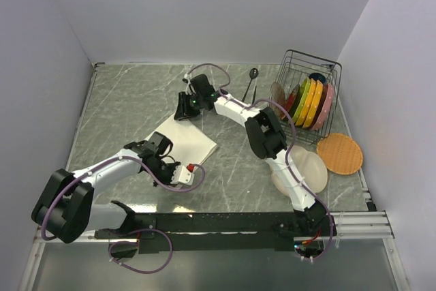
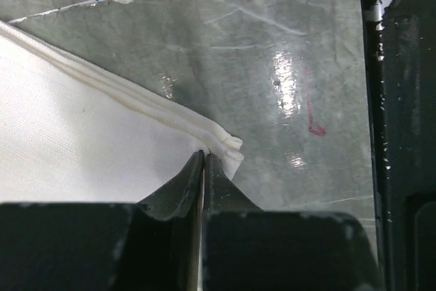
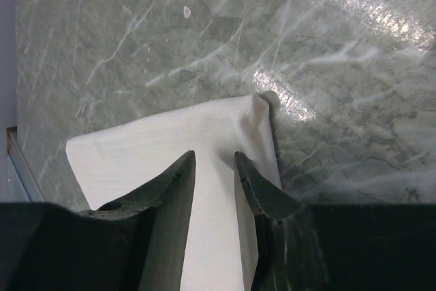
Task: Fold the napkin into a case and place the utensils inside
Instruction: Smooth out the square-folded napkin at the center of the board, then pick up the top corner of the square folded napkin from the center of the board, then fold the top corner of the square-folded napkin at the center of the board.
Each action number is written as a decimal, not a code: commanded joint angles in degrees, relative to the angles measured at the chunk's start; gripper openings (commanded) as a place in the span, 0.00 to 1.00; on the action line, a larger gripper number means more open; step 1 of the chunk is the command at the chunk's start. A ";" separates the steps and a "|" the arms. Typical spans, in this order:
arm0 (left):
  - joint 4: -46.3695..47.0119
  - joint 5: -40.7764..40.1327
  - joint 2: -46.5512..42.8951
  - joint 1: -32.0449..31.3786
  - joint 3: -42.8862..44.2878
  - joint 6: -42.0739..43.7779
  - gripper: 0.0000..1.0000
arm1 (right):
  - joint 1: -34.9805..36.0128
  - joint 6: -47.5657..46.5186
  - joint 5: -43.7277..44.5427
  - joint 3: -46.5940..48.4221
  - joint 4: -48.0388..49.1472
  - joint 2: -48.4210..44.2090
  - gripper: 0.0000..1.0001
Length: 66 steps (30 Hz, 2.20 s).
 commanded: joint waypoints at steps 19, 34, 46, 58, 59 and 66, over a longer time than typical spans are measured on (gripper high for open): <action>-8.65 8.66 6.34 7.21 19.72 -9.65 0.06 | -8.92 -5.34 -10.67 -7.09 -7.85 -22.47 0.87; -9.62 10.07 38.07 19.96 52.06 -11.66 0.10 | -15.08 -14.85 -12.16 -20.62 -17.96 -29.68 0.41; -11.64 8.40 47.22 20.58 62.70 -9.47 0.10 | -13.85 -17.57 -14.00 -23.71 -21.56 -29.16 0.27; -11.03 8.66 48.10 20.49 62.97 -8.06 0.11 | -9.99 -22.23 -14.01 -23.18 -25.52 -26.88 0.27; -11.20 8.75 48.10 20.49 63.06 -7.98 0.11 | -9.90 -22.06 -14.09 -23.18 -25.52 -26.79 0.27; -11.29 8.57 48.80 20.49 63.06 -7.01 0.11 | -8.23 -23.81 -11.81 -23.61 -26.40 -25.03 0.30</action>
